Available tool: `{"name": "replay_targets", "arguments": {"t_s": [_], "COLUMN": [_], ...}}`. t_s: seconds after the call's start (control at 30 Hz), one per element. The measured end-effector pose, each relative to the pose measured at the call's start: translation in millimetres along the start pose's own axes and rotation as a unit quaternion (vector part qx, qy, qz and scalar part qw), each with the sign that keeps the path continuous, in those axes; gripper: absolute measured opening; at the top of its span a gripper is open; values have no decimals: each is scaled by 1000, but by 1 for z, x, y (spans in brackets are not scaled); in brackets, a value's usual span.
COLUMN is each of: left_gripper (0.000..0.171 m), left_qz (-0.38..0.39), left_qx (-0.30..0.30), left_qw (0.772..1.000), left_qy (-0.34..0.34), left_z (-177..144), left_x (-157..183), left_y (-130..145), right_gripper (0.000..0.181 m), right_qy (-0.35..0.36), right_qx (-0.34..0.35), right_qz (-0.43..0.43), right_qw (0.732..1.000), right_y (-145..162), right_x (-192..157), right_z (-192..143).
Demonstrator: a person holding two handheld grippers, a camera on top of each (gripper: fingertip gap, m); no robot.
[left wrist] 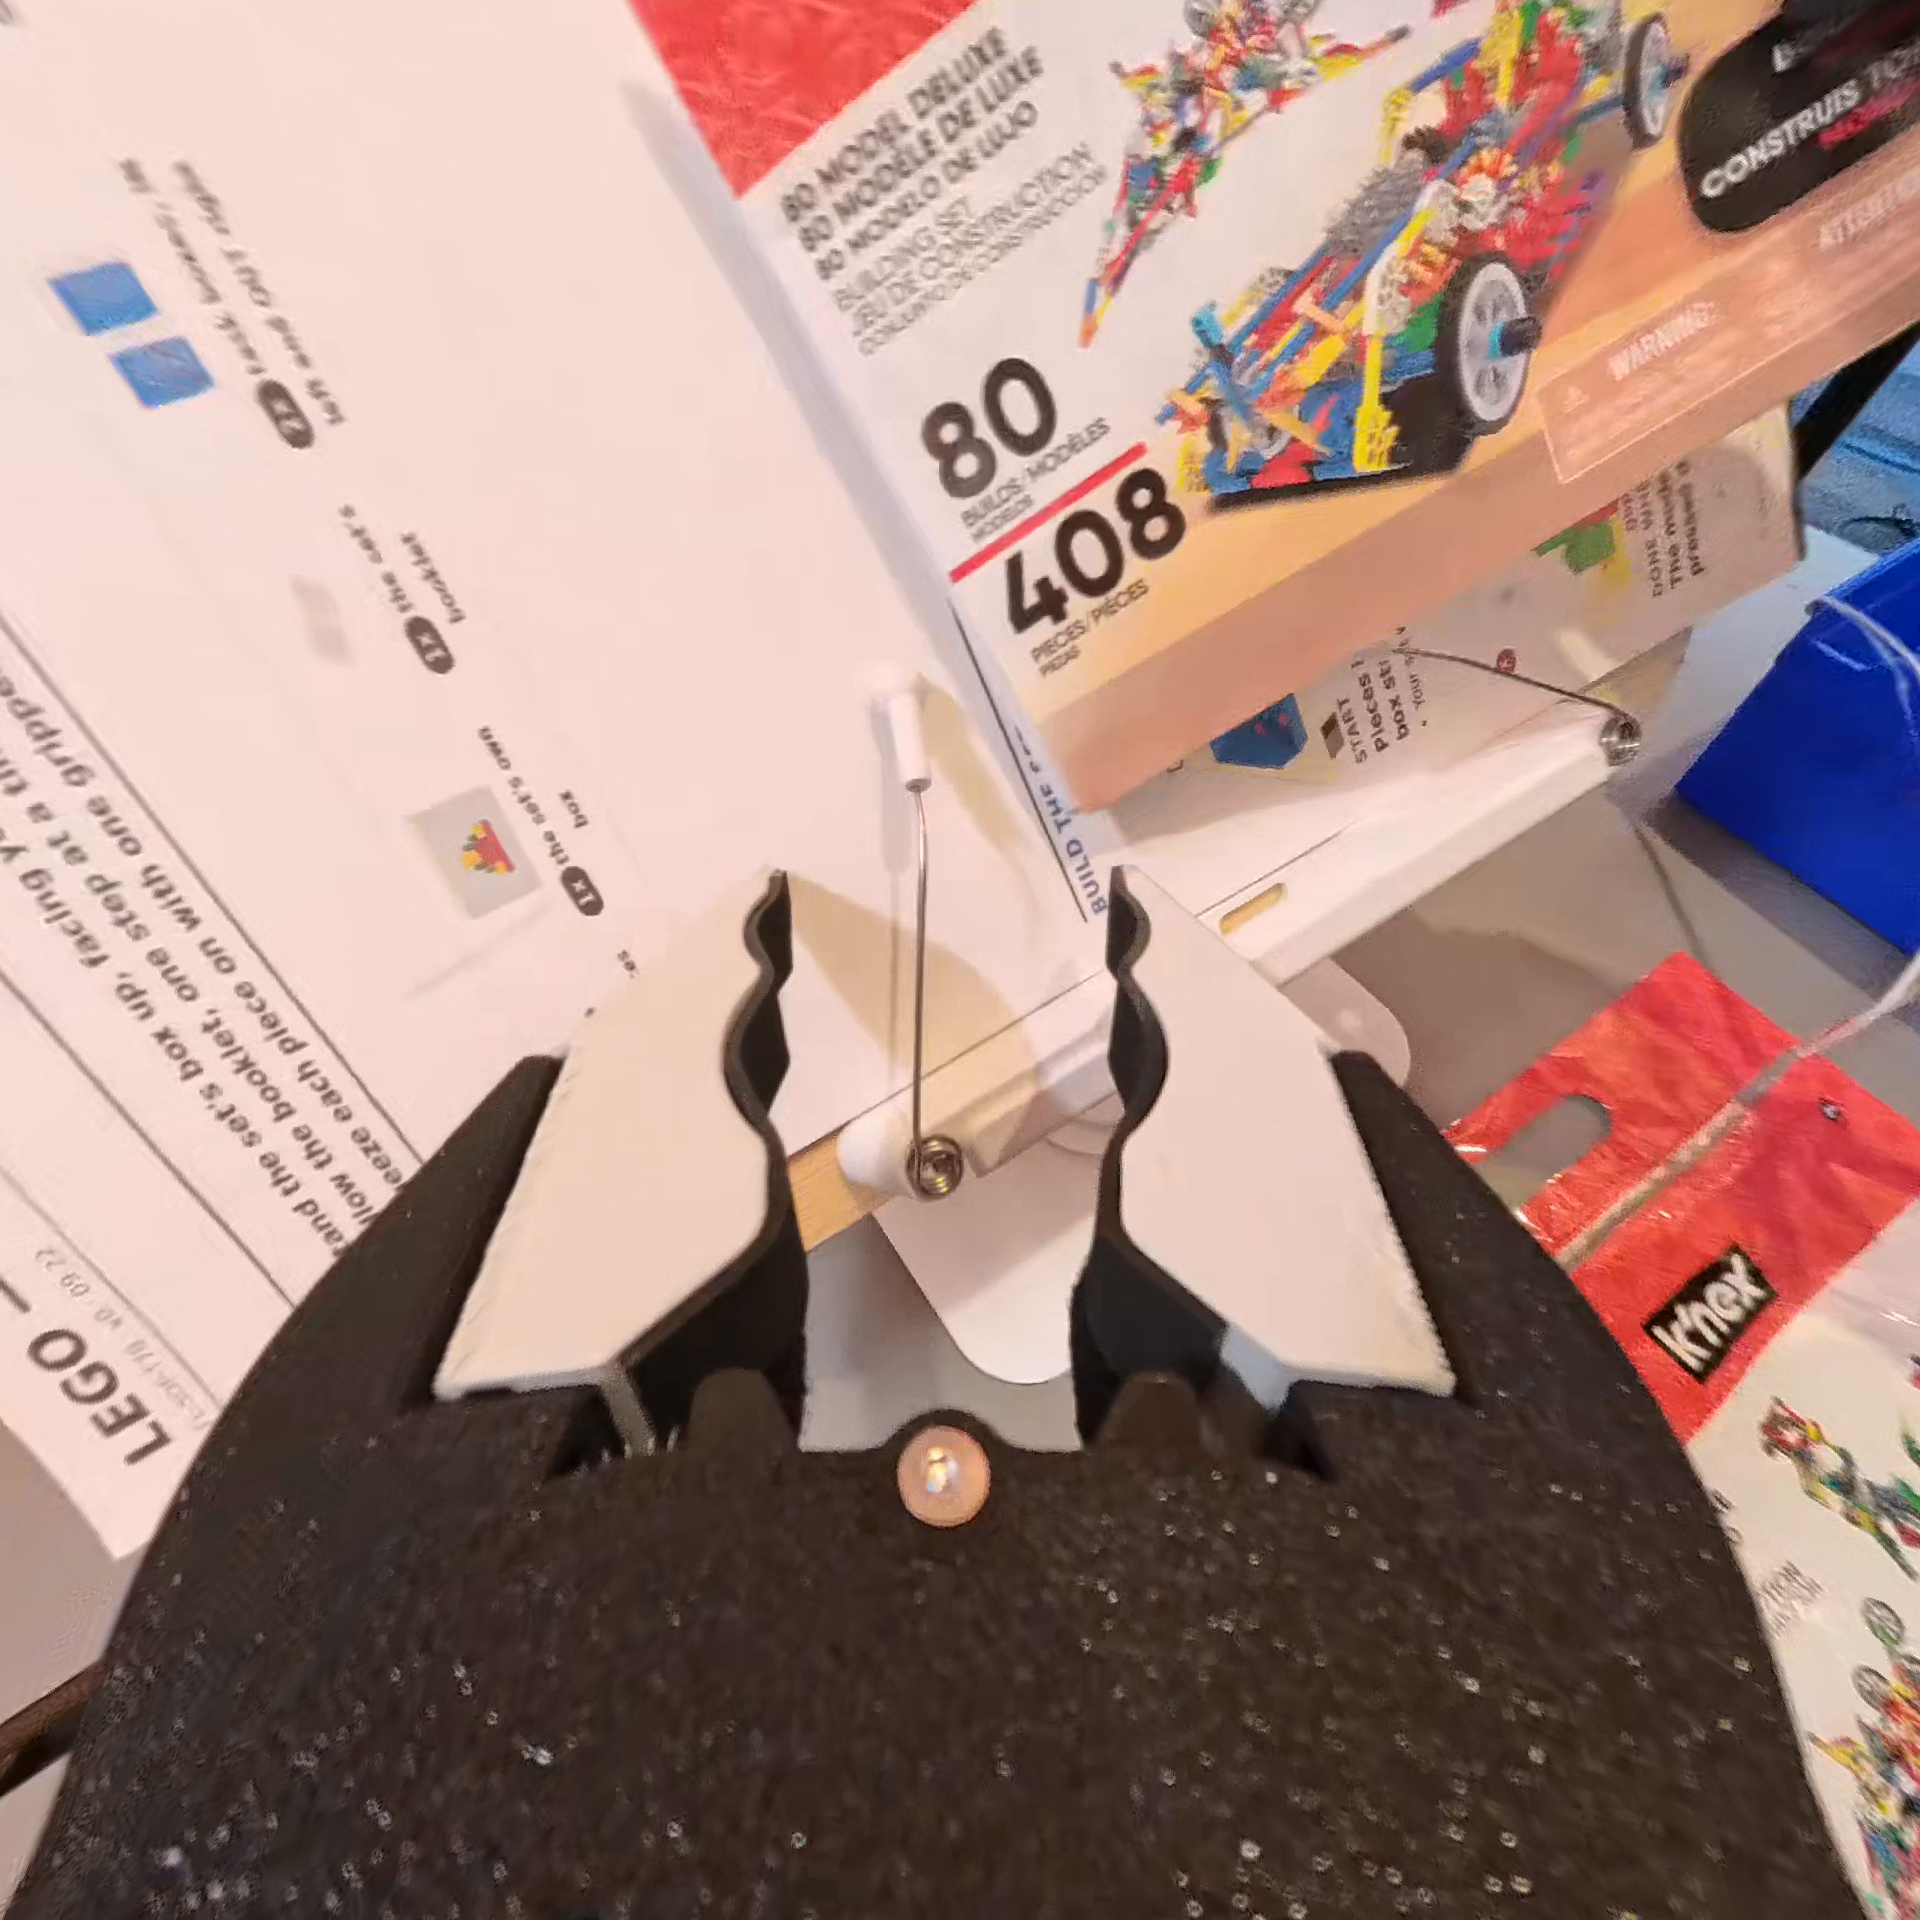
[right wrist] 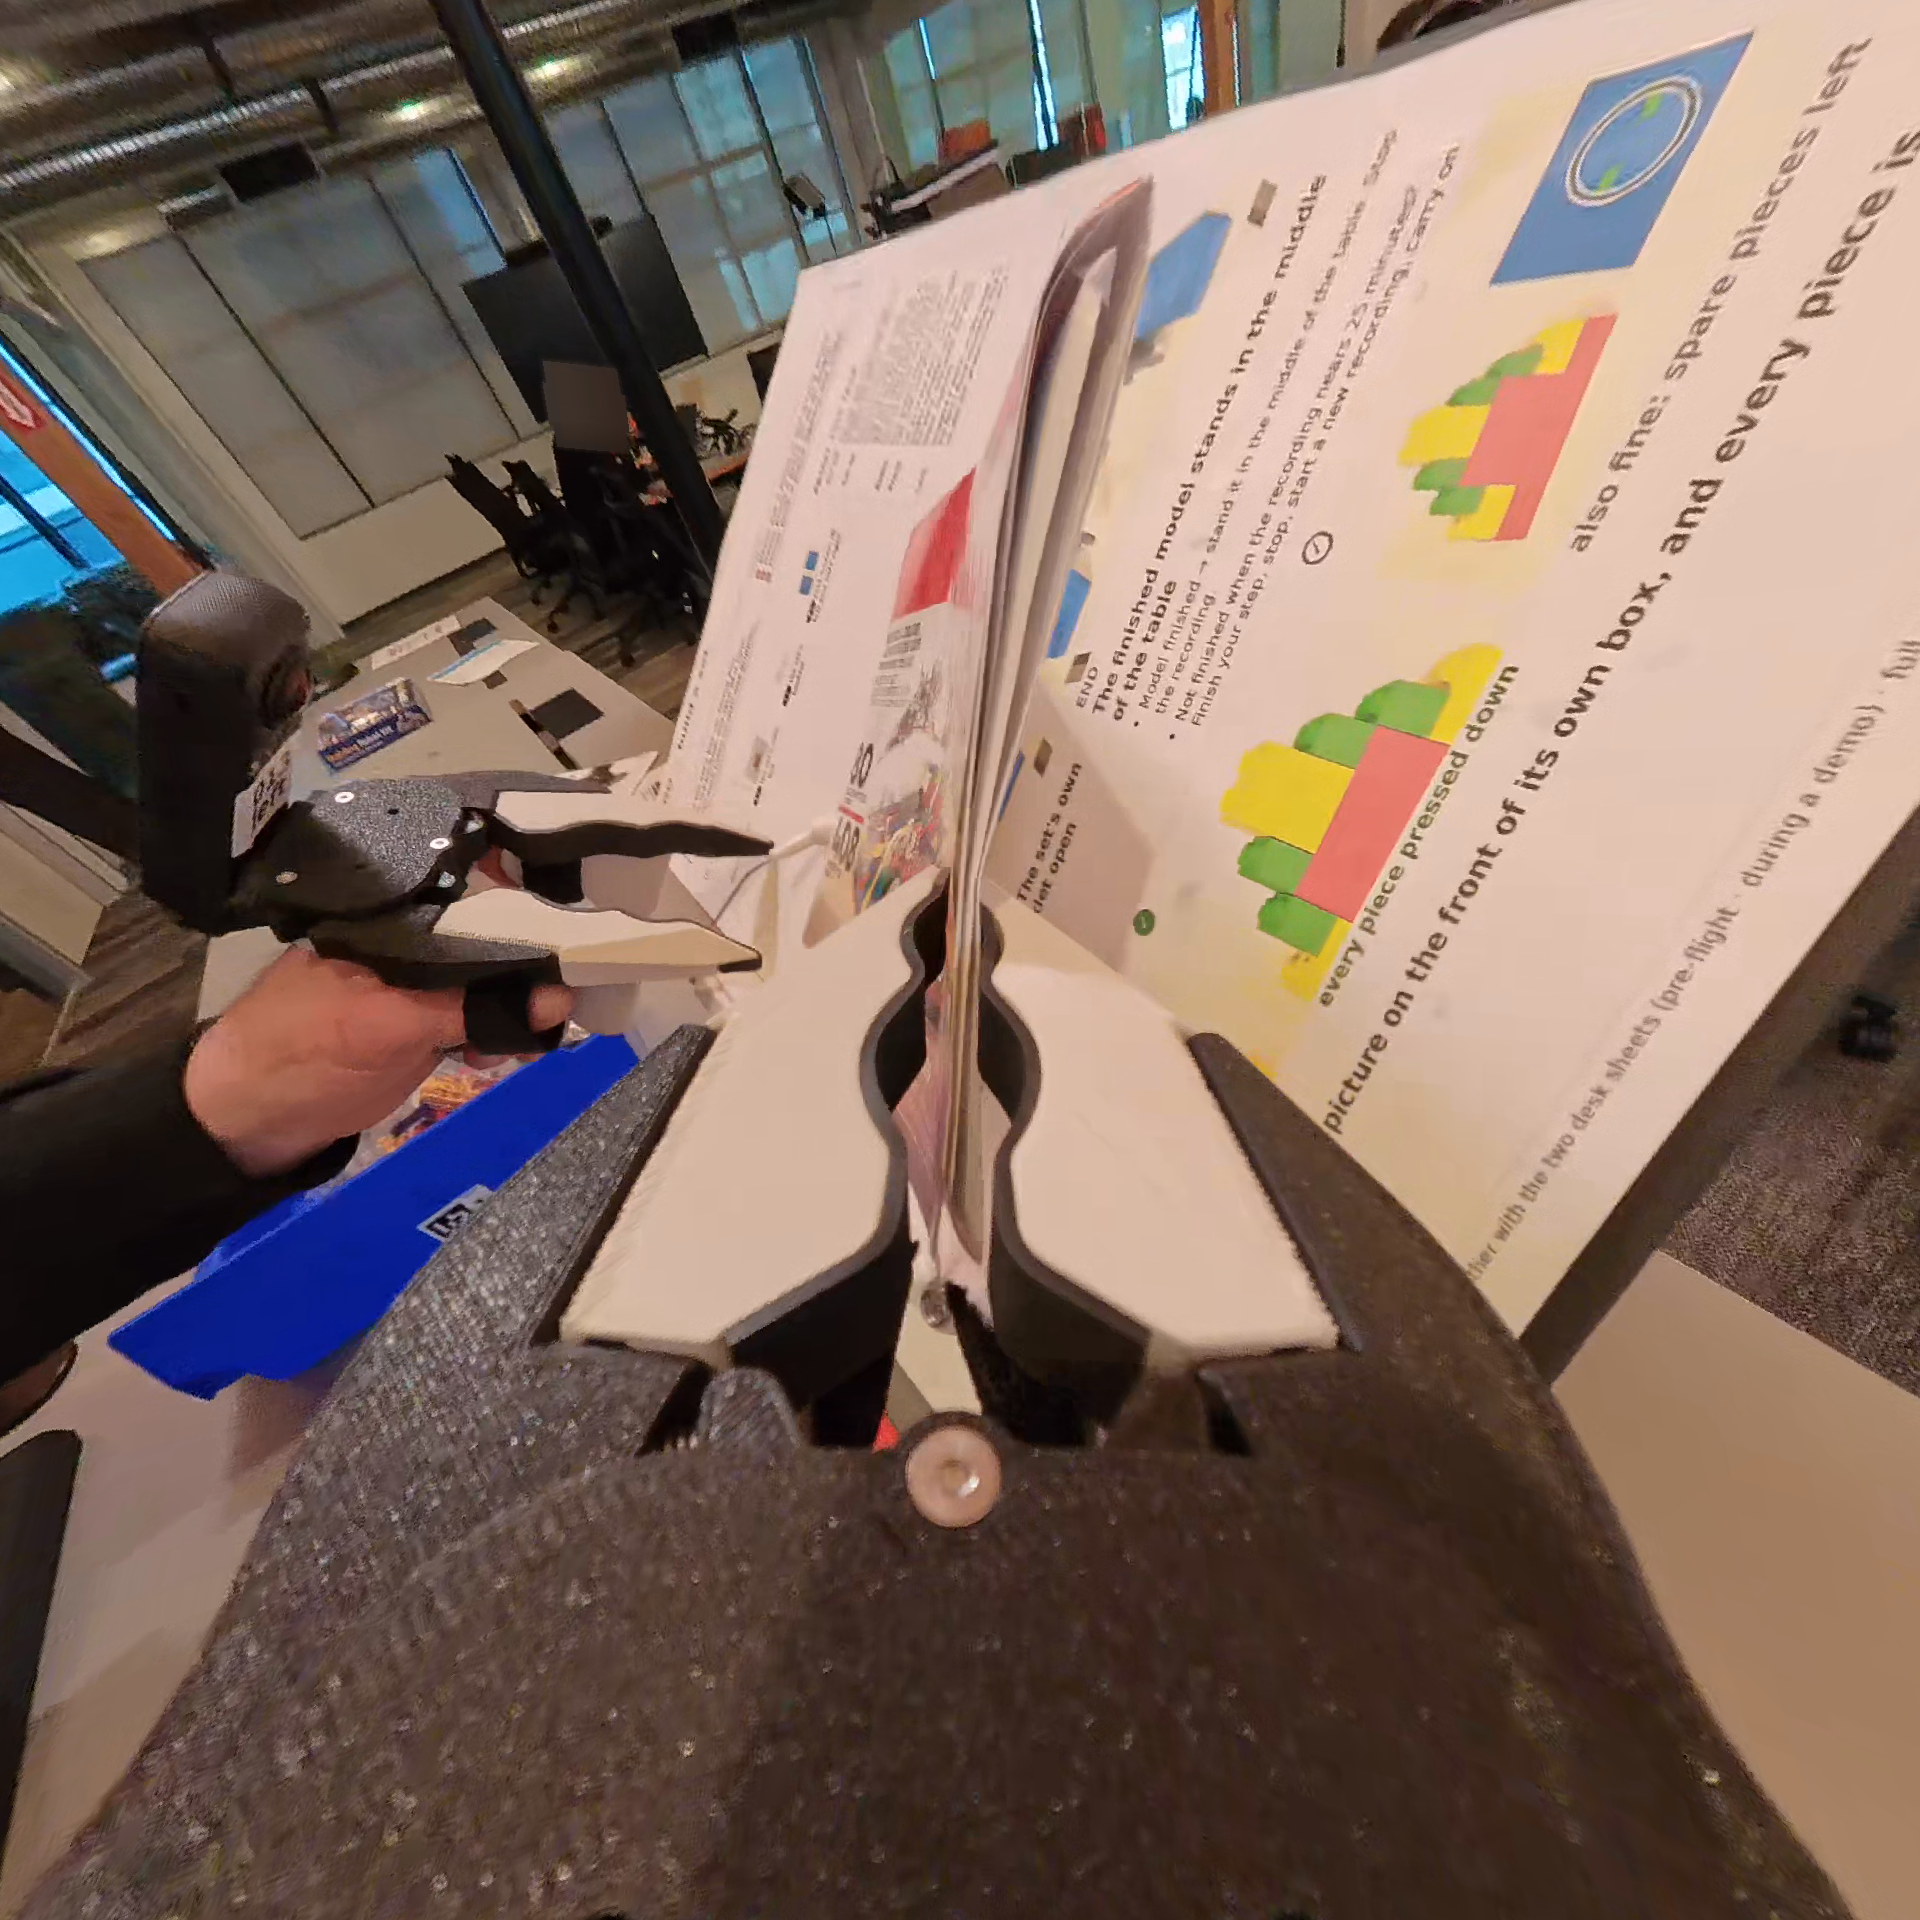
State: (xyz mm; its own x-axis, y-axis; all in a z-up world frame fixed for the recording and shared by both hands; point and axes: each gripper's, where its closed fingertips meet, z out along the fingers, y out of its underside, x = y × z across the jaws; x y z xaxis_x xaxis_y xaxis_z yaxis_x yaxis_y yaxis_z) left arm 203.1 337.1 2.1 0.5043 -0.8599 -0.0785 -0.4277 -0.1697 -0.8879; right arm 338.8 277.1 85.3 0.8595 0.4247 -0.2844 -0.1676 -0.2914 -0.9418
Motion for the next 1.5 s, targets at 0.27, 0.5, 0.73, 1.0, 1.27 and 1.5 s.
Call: {"name": "replay_targets", "arguments": {"t_s": [0.27,0.5,0.73,1.0,1.27,1.5], "left_gripper": [0,0,2,6,5,0], "left_qz": [-69,-141,-79,-30,154,91], "left_qx": [75,186,139,118,50,12], "left_qw": [995,972,986,992,987,995], "left_qy": [-1,27,45,24,19,26], "left_z": [-4,-21,-12,-19,-6,17], "left_x": [-14,-22,-9,-7,43,35], "left_y": [-4,-7,-5,-7,-22,-2], "right_gripper": [0,0,1,31,8,2], "right_qy": [-3,-19,1,66,76,46], "right_qx": [21,12,-53,-90,-156,-130], "right_qz": [17,46,37,-68,-133,-96], "right_qw": [1000,999,998,991,976,986], "right_y": [2,13,56,65,92,94], "right_x": [0,-14,-31,-13,-12,-14], "right_z": [11,33,60,24,31,28]}}
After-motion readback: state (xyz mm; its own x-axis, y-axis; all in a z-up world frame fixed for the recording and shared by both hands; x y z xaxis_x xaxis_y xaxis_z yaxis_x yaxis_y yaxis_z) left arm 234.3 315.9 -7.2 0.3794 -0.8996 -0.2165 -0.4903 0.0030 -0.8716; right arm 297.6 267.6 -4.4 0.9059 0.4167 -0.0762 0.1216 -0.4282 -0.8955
